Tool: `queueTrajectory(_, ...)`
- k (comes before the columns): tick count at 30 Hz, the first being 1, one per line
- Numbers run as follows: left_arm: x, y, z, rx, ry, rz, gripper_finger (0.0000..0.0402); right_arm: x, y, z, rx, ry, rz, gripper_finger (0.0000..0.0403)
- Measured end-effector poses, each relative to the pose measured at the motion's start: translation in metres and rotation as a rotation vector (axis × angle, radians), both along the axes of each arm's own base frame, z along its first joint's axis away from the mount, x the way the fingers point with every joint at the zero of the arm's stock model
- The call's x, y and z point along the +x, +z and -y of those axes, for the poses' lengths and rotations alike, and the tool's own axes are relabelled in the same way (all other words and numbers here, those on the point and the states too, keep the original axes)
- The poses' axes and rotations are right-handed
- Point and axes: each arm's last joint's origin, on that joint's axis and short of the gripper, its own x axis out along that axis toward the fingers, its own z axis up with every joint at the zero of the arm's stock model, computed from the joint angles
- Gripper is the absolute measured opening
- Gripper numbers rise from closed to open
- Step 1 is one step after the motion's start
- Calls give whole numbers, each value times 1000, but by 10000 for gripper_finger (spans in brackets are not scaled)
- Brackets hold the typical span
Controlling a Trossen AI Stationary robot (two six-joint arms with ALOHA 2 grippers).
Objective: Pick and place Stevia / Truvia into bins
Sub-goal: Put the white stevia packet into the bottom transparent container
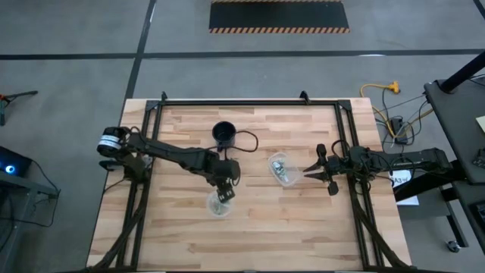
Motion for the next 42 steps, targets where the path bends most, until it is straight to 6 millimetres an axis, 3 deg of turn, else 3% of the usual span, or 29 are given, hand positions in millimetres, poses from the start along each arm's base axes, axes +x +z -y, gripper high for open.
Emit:
queueTrajectory(18, 6, -2, -8, -30, 228, 45, 192, 0, 0, 0, 0, 0, 0, 68)
queueTrajectory(30, 29, -48, -3, -88, 211, -80, 192, 0, 0, 0, 2, -2, -2, 68)
queueTrajectory(42, 27, -53, -7, -66, 223, -95, 192, 0, -1, 0, 0, 0, -8, 68)
